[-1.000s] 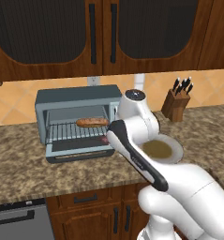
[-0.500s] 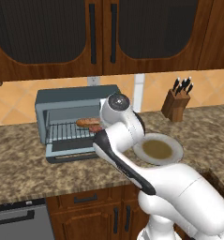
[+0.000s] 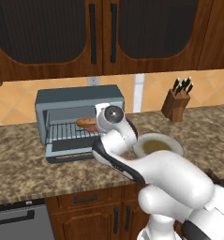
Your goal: Pick up the kebab skewer and baguette bread, and place them inside the toaster oven. Close the toaster oven door and start by setting the timer.
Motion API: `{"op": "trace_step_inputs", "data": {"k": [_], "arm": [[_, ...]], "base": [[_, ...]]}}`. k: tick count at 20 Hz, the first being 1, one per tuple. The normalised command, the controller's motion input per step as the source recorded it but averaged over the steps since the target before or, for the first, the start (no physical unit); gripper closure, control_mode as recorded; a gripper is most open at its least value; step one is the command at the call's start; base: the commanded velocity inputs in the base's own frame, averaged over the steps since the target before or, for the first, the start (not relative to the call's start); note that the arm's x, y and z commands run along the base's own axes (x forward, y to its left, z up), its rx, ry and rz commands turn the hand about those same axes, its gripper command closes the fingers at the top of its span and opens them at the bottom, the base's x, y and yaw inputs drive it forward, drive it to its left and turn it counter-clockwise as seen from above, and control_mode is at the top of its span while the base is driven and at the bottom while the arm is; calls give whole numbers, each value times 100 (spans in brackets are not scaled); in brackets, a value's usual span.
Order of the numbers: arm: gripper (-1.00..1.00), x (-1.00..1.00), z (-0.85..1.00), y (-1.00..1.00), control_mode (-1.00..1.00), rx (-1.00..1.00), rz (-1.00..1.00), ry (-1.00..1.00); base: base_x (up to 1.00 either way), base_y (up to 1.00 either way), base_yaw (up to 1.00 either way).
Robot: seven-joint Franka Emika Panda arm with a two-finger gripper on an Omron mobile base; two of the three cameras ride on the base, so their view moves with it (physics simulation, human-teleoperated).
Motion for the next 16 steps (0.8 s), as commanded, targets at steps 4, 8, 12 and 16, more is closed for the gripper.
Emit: {"op": "trace_step_inputs", "data": {"k": [4,8,12,16], "arm": [[100,52,-5,27,-100,-1,0,0],[100,45,-4,25,-100,0,0,0],[100,53,0,4,-100,0,0,0],[100,27,-5,0,-100,0,0,0]], "base": [[0,0,0],[0,0,0],[0,0,0],[0,0,0]]}}
